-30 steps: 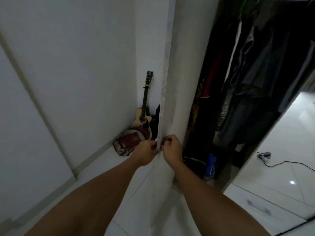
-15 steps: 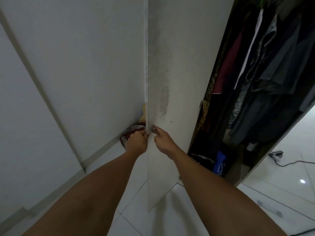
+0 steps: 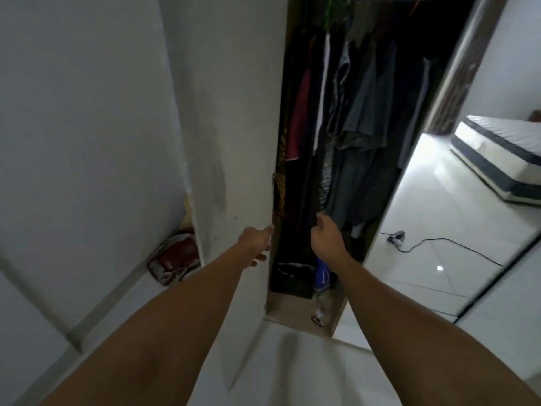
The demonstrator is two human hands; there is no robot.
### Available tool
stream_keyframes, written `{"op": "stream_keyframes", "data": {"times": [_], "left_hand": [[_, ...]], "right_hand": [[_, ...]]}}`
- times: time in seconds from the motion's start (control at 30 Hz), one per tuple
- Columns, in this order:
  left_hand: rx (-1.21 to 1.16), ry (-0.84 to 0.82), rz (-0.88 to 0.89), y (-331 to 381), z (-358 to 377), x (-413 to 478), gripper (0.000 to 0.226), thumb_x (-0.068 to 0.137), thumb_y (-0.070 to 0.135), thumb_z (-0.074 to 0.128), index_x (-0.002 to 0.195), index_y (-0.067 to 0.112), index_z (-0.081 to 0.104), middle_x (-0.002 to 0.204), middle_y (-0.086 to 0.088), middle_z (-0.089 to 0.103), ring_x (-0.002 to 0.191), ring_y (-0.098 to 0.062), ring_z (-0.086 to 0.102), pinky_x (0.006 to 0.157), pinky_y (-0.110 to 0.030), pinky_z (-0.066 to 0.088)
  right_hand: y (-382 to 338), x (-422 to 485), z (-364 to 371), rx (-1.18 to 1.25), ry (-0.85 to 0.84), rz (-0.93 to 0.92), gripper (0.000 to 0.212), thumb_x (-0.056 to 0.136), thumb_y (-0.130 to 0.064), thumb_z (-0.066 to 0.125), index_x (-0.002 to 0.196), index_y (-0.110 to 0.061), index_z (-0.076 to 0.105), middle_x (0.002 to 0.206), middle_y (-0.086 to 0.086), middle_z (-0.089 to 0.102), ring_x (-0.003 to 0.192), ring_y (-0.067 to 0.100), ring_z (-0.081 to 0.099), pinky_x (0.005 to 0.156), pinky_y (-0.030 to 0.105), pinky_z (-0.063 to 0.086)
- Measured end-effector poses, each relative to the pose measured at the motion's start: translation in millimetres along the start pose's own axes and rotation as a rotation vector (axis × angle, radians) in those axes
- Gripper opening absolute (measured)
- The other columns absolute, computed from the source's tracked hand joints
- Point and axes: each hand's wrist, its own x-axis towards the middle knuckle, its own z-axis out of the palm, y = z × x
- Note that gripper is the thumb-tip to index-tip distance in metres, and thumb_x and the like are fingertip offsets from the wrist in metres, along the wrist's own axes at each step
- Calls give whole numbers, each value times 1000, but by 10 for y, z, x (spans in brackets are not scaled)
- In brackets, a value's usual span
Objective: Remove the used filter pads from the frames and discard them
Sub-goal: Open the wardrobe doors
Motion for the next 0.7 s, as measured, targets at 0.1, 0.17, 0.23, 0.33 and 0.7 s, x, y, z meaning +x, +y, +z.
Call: {"op": "stream_keyframes", "data": {"times": [0.1,0.17,0.23,0.33,0.7], "left_hand": [[-4,-46,141,502,439,77,46,94,56,54,96,10,61,98,-6,68,75,-23,63,63,-28,47],[6,-72,200,837,814,170,37,94,53,55,84,18,56,99,-5,69,79,-24,66,67,-32,49],[19,-96,259,1097,1161,292,34,95,50,56,79,20,53,95,-3,67,80,-23,66,66,-31,49],[7,-144,326,1454,1717,523,31,95,46,59,82,17,58,88,-5,65,72,-20,61,58,-27,46],[38,-83,557,2762,3072,1137,37,100,46,46,108,15,66,99,4,62,92,-14,55,71,-24,42]], "right_hand": [[206,134,-562,-25,179,45,47,100,-7,40,147,-4,37,147,14,44,128,31,48,100,29,37],[371,224,-923,-16,268,80,48,98,-9,42,146,-6,40,146,15,46,129,32,49,103,32,38],[534,320,-1203,-25,318,87,48,98,-11,41,145,-8,40,144,13,48,131,32,47,107,36,38],[794,559,-1611,-50,381,113,47,100,-8,38,147,-7,37,149,13,41,135,29,42,105,31,34],[1184,1652,-2479,-116,442,-19,55,101,-7,36,154,-12,23,164,5,9,148,21,20,99,21,23]]}}
